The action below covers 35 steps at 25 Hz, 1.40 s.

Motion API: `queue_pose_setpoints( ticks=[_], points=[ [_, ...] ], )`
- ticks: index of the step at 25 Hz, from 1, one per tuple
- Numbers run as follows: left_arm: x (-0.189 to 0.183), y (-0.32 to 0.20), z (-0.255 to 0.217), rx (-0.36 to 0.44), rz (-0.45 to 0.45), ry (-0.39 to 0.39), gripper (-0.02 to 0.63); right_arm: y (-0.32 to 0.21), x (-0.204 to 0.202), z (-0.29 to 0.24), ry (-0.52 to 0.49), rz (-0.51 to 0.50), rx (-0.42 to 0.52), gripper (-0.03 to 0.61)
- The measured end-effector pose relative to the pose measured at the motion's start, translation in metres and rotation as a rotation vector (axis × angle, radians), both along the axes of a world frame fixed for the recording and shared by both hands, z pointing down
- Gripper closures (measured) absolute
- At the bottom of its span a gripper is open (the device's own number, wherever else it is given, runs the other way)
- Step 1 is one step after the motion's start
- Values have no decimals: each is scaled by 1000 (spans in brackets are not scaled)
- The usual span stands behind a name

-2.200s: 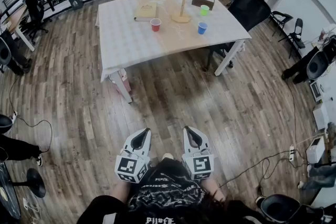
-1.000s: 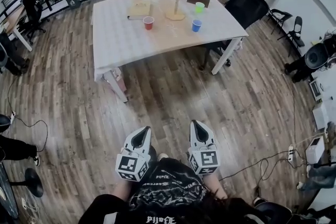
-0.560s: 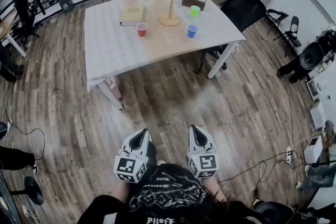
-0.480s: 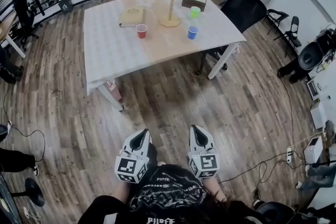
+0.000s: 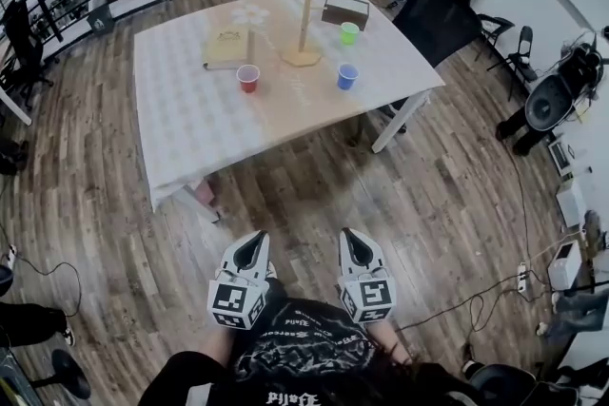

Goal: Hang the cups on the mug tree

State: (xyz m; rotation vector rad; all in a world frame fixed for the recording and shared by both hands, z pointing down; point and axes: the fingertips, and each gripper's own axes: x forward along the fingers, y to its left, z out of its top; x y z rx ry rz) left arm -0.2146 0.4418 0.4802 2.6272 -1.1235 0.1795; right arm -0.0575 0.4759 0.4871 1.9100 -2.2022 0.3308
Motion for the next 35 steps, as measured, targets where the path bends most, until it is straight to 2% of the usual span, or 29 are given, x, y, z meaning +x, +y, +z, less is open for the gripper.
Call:
queue_pose_setpoints(
  ticks=[6,12,16,21,28,35],
  points=[
    [-1,-63,-4,11,57,-4,594,-56,-14,0,-8,33,-6,571],
    [0,-104,-2,22,109,-14,594,-87,-17,9,-33,71,-19,571],
    [-13,-127,10,-31,73,-13,594,-106,-26,13,-66,58,-29,571],
    [-11,-146,14,-38,50,-21,594,-136,-21,19,-79,32,-37,571],
    [9,-202,19,-35,-13,-26,594,-206,13,27,-87,-1,-37,571],
    [42,-293,12,-31,-97,-44,594,-306,56,25,-127,-69,-40,571]
  ],
)
